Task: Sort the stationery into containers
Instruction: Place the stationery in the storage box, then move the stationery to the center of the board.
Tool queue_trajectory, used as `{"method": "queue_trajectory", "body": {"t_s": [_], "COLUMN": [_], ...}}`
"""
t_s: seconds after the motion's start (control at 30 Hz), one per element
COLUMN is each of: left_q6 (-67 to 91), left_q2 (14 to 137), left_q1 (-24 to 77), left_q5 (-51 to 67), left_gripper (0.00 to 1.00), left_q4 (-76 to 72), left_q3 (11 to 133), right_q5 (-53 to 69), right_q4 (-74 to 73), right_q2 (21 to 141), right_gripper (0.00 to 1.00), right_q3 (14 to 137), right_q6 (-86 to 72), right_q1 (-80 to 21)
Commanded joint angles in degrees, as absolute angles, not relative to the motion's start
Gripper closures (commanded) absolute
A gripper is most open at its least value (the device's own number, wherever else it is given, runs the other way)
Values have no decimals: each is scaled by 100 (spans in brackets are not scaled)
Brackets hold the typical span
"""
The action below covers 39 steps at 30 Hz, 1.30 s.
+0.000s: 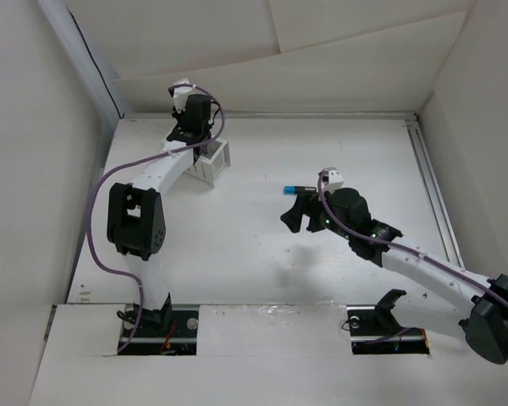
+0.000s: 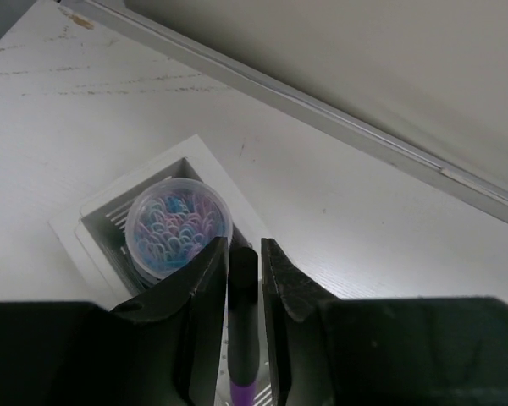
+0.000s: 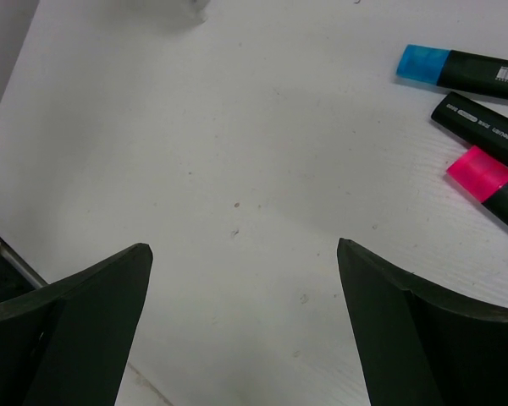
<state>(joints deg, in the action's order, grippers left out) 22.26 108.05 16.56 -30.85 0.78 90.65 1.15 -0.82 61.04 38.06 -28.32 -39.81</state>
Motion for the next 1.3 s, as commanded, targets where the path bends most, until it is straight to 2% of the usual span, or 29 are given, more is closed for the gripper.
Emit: {"method": "queue_trajectory", "body": {"t_s": [0.0,0.07,0.2,0.23,0.33,0.4,0.43,0.5,0.57,0.6,0.63,0.67,0.8,0.9,1.0,1.27], "left_q6": [2065,2013,2170,2171,2443,2731,2864,3101,3330,3392,3393,3393,3560,3612,3673,3499], "left_q2": [10688,10688,10556,10469,10126,9566,9345,8723,8378,8245,8044,7964,7708,7515,7313,6566], "left_q1": [1810,1863,1863,1863,1863,1863,1863,1863,2100,2240,2546,2697,3426,3814,3867,3867], "left_q5": [-3164,-3217,-3138,-3138,-2901,-2472,-2278,-1716,-1539,-1538,-1538,-1538,-1451,-1327,-1046,-1055], "left_gripper": [80,70,57,50,50,58,61,63,64,64,64,64,64,64,64,64], "left_q4": [-343,-343,-396,-396,-396,-640,-990,-1413,-1860,-1976,-2047,-2196,-2678,-2830,-2830,-2813], "left_q3": [8982,8922,8798,8728,8536,8202,7983,7218,6761,6359,6198,6040,5022,4659,4290,3745], "right_q5": [-132,-254,-448,-535,-650,-650,-650,-650,-711,-712,-773,-773,-773,-502,-107,510], "right_q4": [237,237,237,237,185,132,132,1,-62,-149,-210,-211,-211,-211,-211,-159], "right_q2": [6100,6152,6152,6205,6458,6644,6845,7048,7276,7330,7382,7452,7733,7988,8270,8947], "right_gripper": [3,2,2,2,4,15,36,65,79,79,77,62,17,5,0,0], "right_q3": [3832,3832,3779,3779,3727,3849,3850,3990,4121,4122,4122,4174,4297,4351,4464,4729], "right_q6": [-2865,-2865,-2927,-2927,-3058,-3128,-3129,-3199,-3199,-3199,-3199,-3199,-3252,-3200,-3129,-3067], "right_q1": [-3894,-3841,-3727,-3640,-3315,-3007,-2919,-2673,-2532,-2462,-2339,-2286,-1996,-1767,-1600,-1600]}}
